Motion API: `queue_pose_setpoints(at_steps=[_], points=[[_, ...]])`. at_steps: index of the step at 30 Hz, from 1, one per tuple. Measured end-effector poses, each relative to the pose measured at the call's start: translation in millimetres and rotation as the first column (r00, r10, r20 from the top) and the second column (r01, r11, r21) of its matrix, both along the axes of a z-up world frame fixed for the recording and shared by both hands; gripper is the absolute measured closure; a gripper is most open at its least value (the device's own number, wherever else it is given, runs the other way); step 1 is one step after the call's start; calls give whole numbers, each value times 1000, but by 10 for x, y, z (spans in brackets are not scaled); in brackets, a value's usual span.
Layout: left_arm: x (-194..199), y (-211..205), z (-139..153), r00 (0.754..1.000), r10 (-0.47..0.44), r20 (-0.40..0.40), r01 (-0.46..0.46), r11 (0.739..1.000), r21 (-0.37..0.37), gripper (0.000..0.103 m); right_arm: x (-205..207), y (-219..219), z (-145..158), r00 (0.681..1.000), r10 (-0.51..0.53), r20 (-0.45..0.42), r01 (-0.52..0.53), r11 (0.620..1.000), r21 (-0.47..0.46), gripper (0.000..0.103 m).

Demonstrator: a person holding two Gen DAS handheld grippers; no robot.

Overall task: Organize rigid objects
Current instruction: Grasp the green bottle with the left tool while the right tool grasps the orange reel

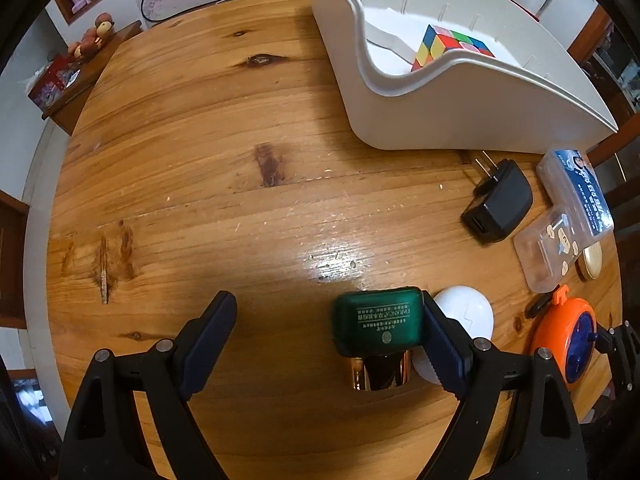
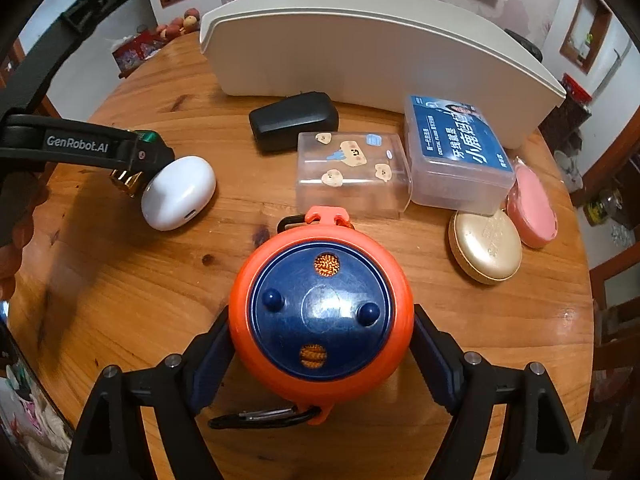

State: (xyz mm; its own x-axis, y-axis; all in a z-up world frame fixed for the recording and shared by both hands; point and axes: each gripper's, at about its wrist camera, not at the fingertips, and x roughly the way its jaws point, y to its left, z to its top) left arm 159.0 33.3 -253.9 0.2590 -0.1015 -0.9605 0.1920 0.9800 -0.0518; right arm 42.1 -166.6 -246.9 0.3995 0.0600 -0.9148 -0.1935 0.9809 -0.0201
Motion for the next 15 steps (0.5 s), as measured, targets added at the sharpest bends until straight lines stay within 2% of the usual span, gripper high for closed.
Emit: queue_pose_setpoints(at_steps=[1,4,5,6,15], points=[[10,-5,-7,1000,-1,-2,1,1000,-8,19,-2,-16,-9,1000,0,2,0,1000,3,22],[10,-50,10,1000,-8,16,8,1000,-25,35,-59,-22,-21,1000,3,7,-3,1000,4,22],[2,-77,25,999,-14,29,15,999,-37,51,-97,-16,-31,1000,1,9,-1,1000,3,22],[-8,-84,36,999,-15,36,17,999,-45,55,-102,-21,-27,1000,-1,9,1,1000,3,22],[-216,103,139,994,99,49,-92,988,-124,56,-203,29,176,998,-11,67,10,1000,21,22]])
